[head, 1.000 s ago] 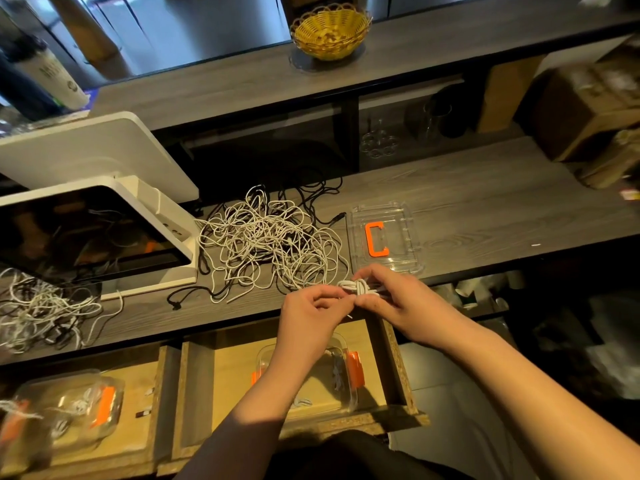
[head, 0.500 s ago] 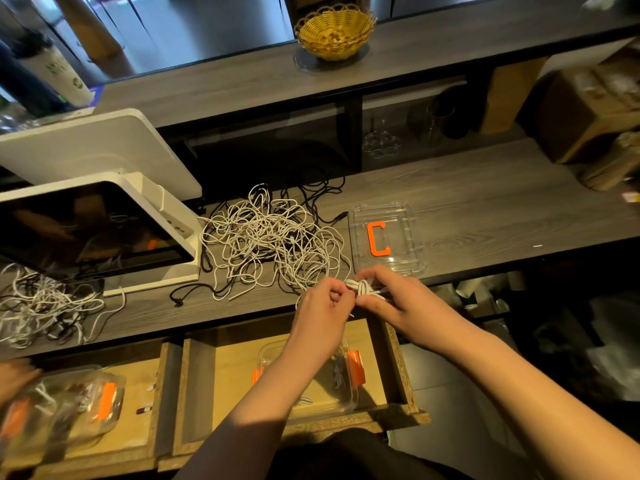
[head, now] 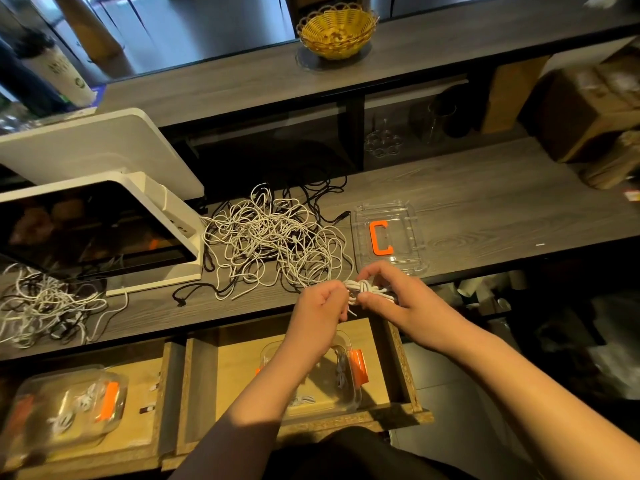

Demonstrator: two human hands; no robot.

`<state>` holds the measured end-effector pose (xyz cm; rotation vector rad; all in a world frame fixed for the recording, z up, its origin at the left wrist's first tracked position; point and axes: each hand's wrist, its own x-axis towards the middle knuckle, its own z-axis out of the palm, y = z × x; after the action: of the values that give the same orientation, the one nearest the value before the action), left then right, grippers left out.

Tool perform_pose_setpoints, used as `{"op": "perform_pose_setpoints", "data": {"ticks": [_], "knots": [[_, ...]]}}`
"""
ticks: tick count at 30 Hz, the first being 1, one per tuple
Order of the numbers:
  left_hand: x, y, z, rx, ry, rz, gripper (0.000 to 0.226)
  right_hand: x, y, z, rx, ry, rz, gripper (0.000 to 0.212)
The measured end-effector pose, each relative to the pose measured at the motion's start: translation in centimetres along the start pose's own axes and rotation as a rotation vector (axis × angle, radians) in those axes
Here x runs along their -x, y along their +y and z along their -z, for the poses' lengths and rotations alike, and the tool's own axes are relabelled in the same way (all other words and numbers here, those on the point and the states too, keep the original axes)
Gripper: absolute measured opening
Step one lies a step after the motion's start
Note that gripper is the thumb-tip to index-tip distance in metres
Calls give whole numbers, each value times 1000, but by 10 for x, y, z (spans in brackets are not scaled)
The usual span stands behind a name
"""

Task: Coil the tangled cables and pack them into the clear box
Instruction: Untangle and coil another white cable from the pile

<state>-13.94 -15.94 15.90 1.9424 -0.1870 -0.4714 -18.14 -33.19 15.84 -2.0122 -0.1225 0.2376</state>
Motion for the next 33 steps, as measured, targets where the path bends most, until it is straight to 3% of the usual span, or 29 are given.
{"op": "perform_pose_setpoints", "data": {"ticks": [5, 9, 11, 15, 17, 19, 23, 33], "knots": [[0, 12, 10, 189, -126, 2, 36, -4, -5, 3, -303, 13, 8, 17], [8, 10, 14, 545, -263, 73, 36, -6, -8, 16, -695, -162, -70, 29], [11, 9, 14, 607, -233, 49, 34, -9, -12, 17, -786, -205, -87, 29], [11, 12, 16, 481, -81, 79, 57, -10, -18, 4, -410, 13, -26, 20], [11, 18, 19, 379, -36, 61, 61, -6, -22, -2, -268, 57, 17, 29], [9, 23, 21, 317, -51, 35, 50, 0, -24, -2, -192, 106, 47, 39], [9, 25, 19, 264, -112, 54, 27, 2, -24, -2, -107, 263, 145, 24], [24, 16, 23, 545, -79, 61, 40, -2, -25, -8, -76, 226, 118, 20]]}}
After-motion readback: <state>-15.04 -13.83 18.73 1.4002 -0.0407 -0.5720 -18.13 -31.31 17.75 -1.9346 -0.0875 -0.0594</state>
